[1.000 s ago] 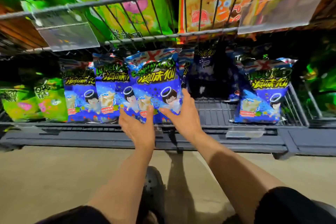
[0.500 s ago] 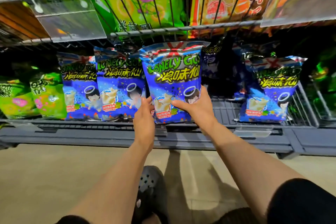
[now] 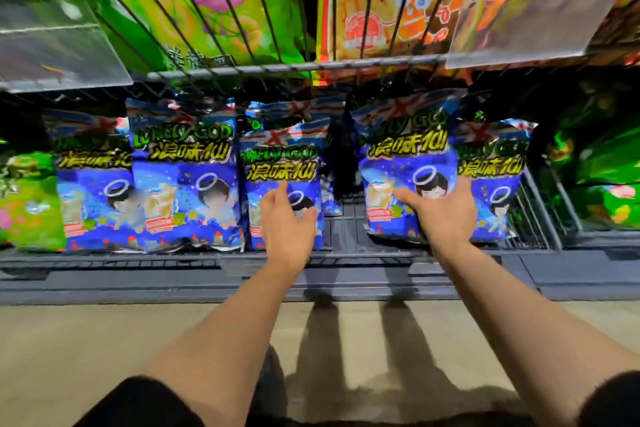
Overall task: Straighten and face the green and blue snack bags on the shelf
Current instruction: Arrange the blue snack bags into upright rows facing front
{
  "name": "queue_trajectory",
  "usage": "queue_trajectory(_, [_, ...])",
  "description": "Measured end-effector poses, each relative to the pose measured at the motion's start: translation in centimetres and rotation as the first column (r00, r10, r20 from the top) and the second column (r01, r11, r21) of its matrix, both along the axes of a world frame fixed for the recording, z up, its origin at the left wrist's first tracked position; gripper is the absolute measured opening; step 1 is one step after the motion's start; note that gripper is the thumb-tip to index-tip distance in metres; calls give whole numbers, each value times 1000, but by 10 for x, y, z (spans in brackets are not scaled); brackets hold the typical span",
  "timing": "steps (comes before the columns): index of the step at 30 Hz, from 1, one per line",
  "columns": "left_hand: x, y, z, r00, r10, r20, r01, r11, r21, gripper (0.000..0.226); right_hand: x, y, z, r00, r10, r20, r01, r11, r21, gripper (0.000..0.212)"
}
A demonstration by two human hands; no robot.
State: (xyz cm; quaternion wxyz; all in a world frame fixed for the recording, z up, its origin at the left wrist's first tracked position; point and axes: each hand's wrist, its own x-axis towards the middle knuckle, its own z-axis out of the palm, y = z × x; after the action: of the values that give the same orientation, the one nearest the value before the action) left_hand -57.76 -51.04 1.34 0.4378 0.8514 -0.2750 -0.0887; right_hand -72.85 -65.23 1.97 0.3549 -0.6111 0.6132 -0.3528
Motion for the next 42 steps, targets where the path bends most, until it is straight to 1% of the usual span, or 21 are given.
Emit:
queue_trajectory(2, [-4,-8,3,976,60,209,-66,997,25,65,10,-3,-7,997,-12,-72,14,999,35,83])
queue_trajectory(4, [-4,-16,5,926,72,371,-95,995,42,67,22,-9,-15,998,0,-63,4,998,61,87])
queue_trajectory(6, [5,-24,1,869,10,495,-91,986,139,72,34,-19,-22,998,9,-70,-4,997,72,90])
queue_trajectory(8, [19,-30,-3,823,-93,560,-85,955,283,82,46,-29,-27,998,15,-55,-10,995,99,95])
queue_trajectory(10, [35,-31,-12,798,-175,576,-78,919,387,93,61,-45,-36,1000,8,-14,-7,994,107,93])
queue_trajectory(13, [50,-30,-24,752,-244,612,-49,906,421,97,77,-62,-46,992,117,-52,-108,982,152,49])
queue_trajectory(14, [54,-29,-26,742,-252,622,-41,908,416,98,81,-66,-50,989,131,-68,-116,974,197,41])
queue_trajectory(16, [61,-28,-30,721,-256,644,-26,918,395,98,85,-68,-49,979,127,-162,-93,975,203,42])
queue_trajectory(19, [66,-25,-33,692,-254,676,-5,935,356,99,96,-64,-44,916,230,-329,-172,965,196,51])
queue_trajectory(22, [65,-22,-31,707,-264,656,21,935,353,97,102,-62,-43,934,224,-279,-191,971,140,58])
queue_trajectory(23, [64,-21,-30,711,-272,649,32,934,356,96,101,-59,-40,937,217,-274,-173,969,175,59])
queue_trajectory(24, [63,-19,-28,712,-280,644,47,934,354,96,100,-55,-38,949,179,-260,-124,969,215,60])
queue_trajectory(26, [62,-11,-23,703,-290,649,99,944,315,92,97,-44,-32,970,59,-237,-13,982,191,62])
queue_trajectory(28, [62,6,-17,678,-265,686,142,962,232,82,96,-22,-24,979,-64,-196,79,995,69,63])
queue_trajectory(30, [64,28,-11,688,-145,711,78,989,127,74,99,8,-18,987,-101,-124,84,988,-131,54])
queue_trajectory(33, [76,66,-10,806,153,572,-180,984,-9,80,118,55,-14,979,185,81,-158,951,-266,31])
queue_trajectory(35, [90,86,-11,860,313,404,-339,941,-7,97,133,83,-13,921,371,120,-325,901,-287,32])
queue_trajectory(36, [97,94,-12,874,351,336,-375,927,8,107,139,94,-12,912,403,73,-369,886,-283,42])
queue_trajectory(38, [111,103,-14,902,375,215,-388,921,20,119,151,104,-13,935,355,-17,-349,908,-233,72])
queue_trajectory(40, [125,106,-17,930,357,92,-359,934,2,124,157,99,-14,952,305,27,-303,951,-64,92])
queue_trajectory(42, [133,106,-19,927,375,4,-373,924,-78,128,162,90,-17,944,301,134,-313,946,78,90])
